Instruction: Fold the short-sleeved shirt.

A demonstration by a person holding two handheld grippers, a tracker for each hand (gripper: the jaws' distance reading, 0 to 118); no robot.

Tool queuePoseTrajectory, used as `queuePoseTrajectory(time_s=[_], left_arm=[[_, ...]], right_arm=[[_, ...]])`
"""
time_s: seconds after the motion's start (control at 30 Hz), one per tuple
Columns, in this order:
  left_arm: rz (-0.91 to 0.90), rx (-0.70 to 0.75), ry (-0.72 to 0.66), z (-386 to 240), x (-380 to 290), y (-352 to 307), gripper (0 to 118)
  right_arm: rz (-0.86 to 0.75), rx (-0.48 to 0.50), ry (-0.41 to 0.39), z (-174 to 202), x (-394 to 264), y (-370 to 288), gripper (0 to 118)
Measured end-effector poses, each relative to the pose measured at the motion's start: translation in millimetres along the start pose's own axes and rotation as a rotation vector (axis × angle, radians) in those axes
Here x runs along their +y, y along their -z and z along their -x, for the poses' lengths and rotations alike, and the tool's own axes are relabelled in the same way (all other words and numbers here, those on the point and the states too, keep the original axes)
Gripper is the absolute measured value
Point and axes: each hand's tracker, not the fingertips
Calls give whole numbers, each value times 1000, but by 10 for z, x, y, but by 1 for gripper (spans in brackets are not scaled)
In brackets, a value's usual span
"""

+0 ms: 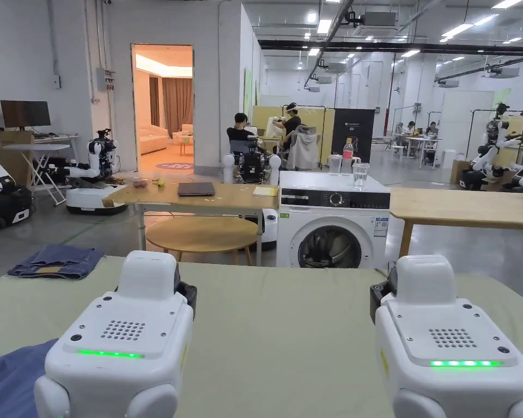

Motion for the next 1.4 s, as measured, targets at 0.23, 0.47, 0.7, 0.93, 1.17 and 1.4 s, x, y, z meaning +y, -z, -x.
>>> queuePoseTrajectory(time_s=[0.23,0.47,0.7,0.93,1.17,1.4], left_arm=[[35,169,-1,725,-10,-267,0],[137,495,-16,1931,-185,-784,0],[336,478,-61,2300,-638,-435,0],[578,314,-70,2314,-1363,877,77],[833,149,-168,2121,-2348,2295,118],[1133,78,-58,1769,-3214,2922,110]], right_arm=[[4,201,4,700,43,78,0],[56,530,75,1883,-116,35,0],[97,582,62,2206,-414,184,0],[132,550,45,2160,-646,513,0],[201,494,8,2086,-990,993,0],[282,441,4,1942,-1340,1305,0]])
